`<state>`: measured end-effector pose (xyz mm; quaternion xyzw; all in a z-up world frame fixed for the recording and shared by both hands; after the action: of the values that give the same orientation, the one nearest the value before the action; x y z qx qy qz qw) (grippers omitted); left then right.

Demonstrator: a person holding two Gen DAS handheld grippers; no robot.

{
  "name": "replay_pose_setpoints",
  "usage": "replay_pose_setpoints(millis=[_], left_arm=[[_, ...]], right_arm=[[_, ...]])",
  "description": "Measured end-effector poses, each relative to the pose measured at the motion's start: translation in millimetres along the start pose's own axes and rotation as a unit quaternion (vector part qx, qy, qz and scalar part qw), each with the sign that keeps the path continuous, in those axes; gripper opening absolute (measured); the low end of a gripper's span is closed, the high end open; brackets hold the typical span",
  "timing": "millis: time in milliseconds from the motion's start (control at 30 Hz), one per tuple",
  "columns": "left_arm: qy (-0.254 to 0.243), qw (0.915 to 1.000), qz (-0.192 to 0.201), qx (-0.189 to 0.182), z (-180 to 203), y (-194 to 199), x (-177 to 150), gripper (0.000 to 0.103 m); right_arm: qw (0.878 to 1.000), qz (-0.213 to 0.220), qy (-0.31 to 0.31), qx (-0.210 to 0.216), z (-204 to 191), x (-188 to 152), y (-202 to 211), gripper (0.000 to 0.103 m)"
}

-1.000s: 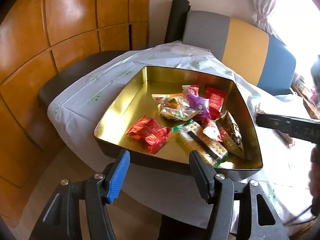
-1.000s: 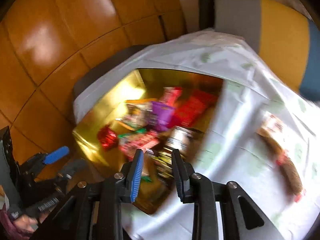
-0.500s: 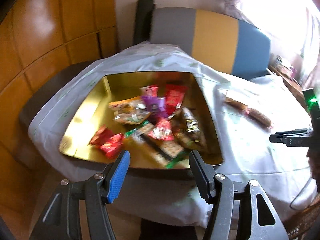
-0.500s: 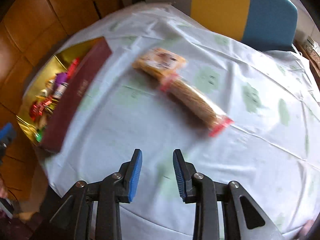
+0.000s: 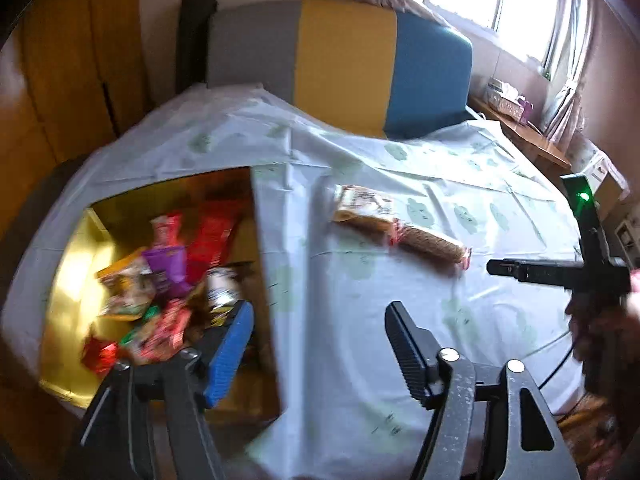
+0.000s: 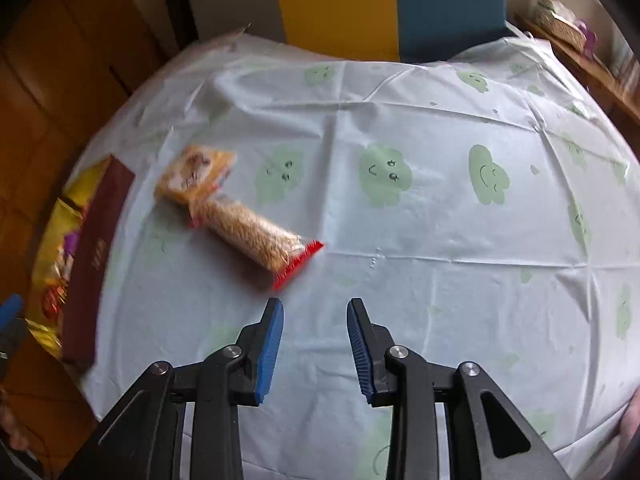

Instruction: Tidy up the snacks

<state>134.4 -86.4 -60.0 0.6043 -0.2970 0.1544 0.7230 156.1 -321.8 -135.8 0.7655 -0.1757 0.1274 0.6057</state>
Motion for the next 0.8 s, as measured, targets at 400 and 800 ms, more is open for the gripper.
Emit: replay_pose_setpoints(millis=[400, 800], left_arm=[[-0.043, 0.9971, -0.063, 0.011, 51.3, -109.1, 65.5, 0.091], [-0.087, 0.989, -0.111, 0.046, 63.6, -205.6, 85.4, 0.097]], right_arm=[[0.998, 0.032, -0.034, 0.04, -0.9, 16.9, 19.3, 0.034], [0.995, 0.048, -0.049, 0.075, -3.8, 23.6, 33.4, 0.035]])
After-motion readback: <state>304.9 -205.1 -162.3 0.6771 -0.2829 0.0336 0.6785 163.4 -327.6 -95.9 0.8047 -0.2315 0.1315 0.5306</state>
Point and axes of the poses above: each gripper's, at about its wrist camera, not at the fingertips, and y roughly against the way its jaws point, z to its right, x to its top, the point moved 9 cm from there along -y, roughly the way its jaws point, and after that the axes turned 1 degree about x, right-handed, at the moved point
